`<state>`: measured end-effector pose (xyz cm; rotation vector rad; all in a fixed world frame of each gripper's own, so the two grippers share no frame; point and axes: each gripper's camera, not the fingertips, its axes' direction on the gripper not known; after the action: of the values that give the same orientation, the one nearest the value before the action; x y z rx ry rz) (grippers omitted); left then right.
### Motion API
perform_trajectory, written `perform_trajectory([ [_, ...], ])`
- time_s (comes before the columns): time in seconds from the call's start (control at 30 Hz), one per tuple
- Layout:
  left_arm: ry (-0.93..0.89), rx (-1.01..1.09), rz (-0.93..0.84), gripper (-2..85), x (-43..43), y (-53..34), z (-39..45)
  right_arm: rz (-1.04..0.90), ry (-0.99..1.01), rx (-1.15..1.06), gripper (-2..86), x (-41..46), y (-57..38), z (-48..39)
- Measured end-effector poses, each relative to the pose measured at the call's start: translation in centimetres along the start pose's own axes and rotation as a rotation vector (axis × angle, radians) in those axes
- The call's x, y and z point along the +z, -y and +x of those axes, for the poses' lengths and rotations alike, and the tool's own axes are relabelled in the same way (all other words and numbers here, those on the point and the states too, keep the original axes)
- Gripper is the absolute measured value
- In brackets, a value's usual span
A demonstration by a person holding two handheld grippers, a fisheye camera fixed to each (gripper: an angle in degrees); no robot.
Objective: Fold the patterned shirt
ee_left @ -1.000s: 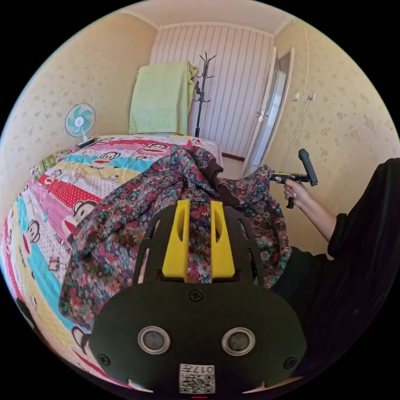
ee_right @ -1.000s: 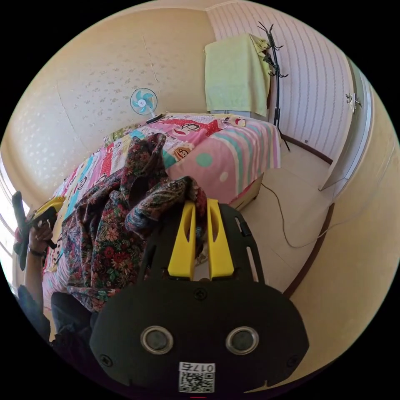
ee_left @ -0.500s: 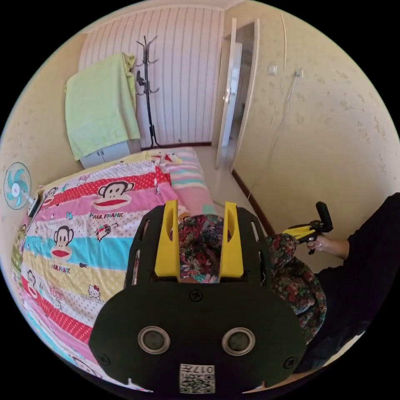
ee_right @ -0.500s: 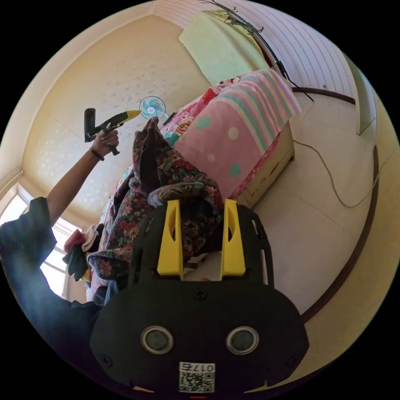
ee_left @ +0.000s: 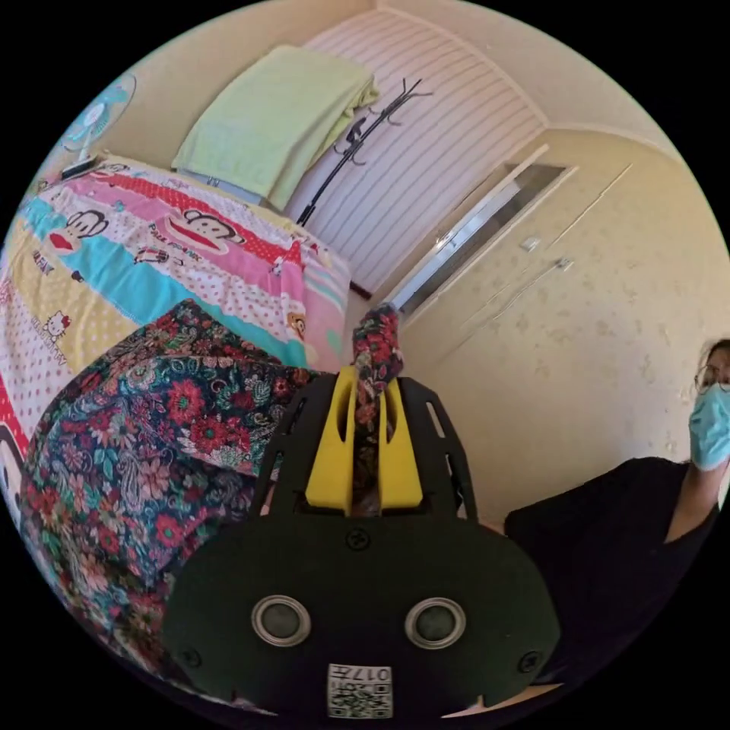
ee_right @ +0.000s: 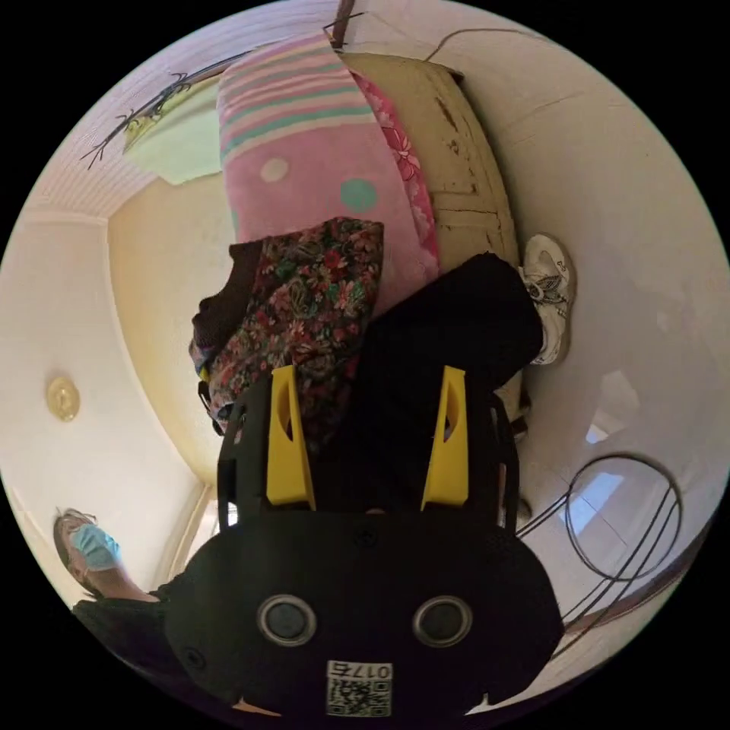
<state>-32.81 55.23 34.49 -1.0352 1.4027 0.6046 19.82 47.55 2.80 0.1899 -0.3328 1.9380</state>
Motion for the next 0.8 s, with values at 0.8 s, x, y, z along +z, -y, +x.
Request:
perform_trajectory([
  [0.8, 0.463, 0.725, 0.982, 4.8, -37.3, -31.8, 52.9, -1.012, 0.672, -0.751, 32.2, 22.4, -33.6, -25.8],
])
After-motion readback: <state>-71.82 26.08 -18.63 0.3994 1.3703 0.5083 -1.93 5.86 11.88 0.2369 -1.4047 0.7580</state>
